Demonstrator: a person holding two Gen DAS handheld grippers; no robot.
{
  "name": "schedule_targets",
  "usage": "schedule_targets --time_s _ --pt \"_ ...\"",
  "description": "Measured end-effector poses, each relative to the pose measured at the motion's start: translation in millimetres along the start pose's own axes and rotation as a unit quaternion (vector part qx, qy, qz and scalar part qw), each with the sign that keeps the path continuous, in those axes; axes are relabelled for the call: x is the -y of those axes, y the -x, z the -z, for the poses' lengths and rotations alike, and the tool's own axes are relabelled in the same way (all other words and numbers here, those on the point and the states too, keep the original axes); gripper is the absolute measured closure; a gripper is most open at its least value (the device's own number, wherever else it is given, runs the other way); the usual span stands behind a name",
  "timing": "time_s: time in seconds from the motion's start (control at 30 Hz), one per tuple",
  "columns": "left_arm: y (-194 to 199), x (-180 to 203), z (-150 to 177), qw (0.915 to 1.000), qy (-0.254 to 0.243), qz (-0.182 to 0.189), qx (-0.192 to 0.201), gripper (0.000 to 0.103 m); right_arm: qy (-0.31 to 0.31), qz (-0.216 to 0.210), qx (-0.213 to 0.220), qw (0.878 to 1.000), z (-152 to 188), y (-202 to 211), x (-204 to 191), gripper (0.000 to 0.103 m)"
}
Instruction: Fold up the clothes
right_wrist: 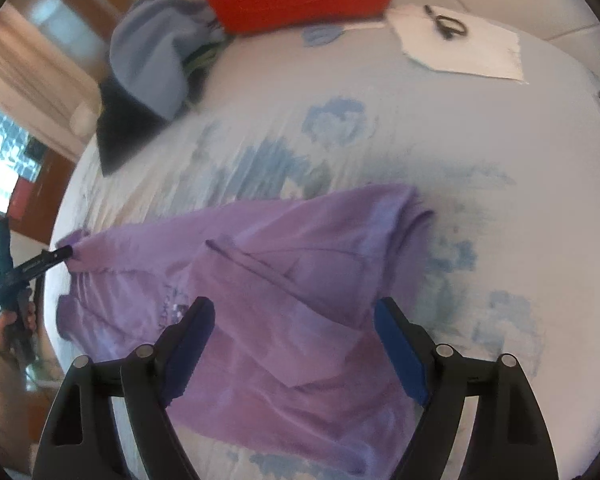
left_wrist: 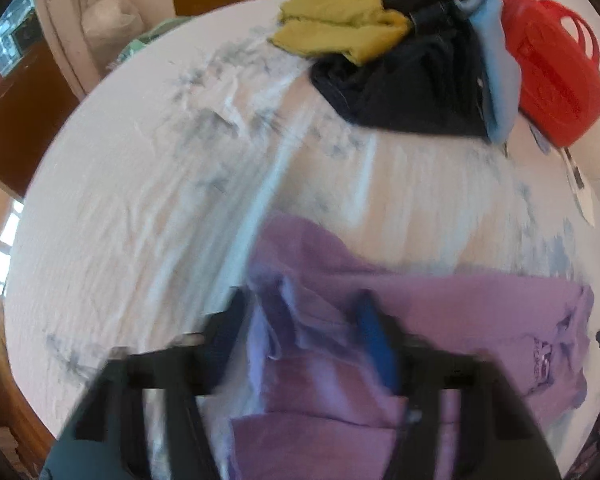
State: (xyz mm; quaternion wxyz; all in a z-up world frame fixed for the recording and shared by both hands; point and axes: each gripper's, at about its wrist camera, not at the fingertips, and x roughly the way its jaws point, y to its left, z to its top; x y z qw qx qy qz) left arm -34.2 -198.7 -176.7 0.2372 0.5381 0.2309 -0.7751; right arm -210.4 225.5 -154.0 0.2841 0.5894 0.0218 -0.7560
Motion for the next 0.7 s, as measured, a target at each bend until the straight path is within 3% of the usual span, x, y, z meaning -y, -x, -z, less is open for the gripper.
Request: schedule_targets --time_s 0.1,0.2,0.23,0.4,0.47,0.53,0.67,0.7 --pt "-3.7 5.6 8.6 0.9999 -0.003 -0.008 -0.006 0.088 0.023 0.000 -0.023 0.999 3.6 -18.1 -11.1 0.023" --pt "4.7 6.3 18.0 1.0000 0.005 -0.005 0.001 0.094 0.087 0.044 -0.033 0.995 12.8 -30.5 -30.3 0.073" --pt "10.8 5.5 21.8 0.9999 0.009 -0.002 0.008 0.095 0.105 0.056 -0.025 0.993 16.4 -28.0 -35.0 0.077" --pt "68.8 -10.4 60.8 0.9979 0.015 0.017 0.061 0.095 0.188 0.046 0.057 0.979 47.8 25.2 -44.2 0.079" --pt "73.5 -19.5 74.7 0.9985 0.015 0.013 0.051 0.094 0.218 0.034 0.059 0.973 63.4 37.1 -42.0 0.075" --pt "70.3 -31.9 87.5 0.9994 0.024 -0.001 0.026 0.094 0.202 0.027 0.048 0.978 67.1 37.9 -31.1 0.062" --pt "67.2 -52.5 96.7 0.9979 0.061 -0.017 0.014 0.094 0.168 0.012 0.026 0.985 74.5 39.5 -9.4 0.059" --pt "68.2 -54.4 97.2 0.9975 0.068 -0.009 0.015 0.094 0.154 0.005 0.023 0.988 73.5 40.1 -4.2 0.054"
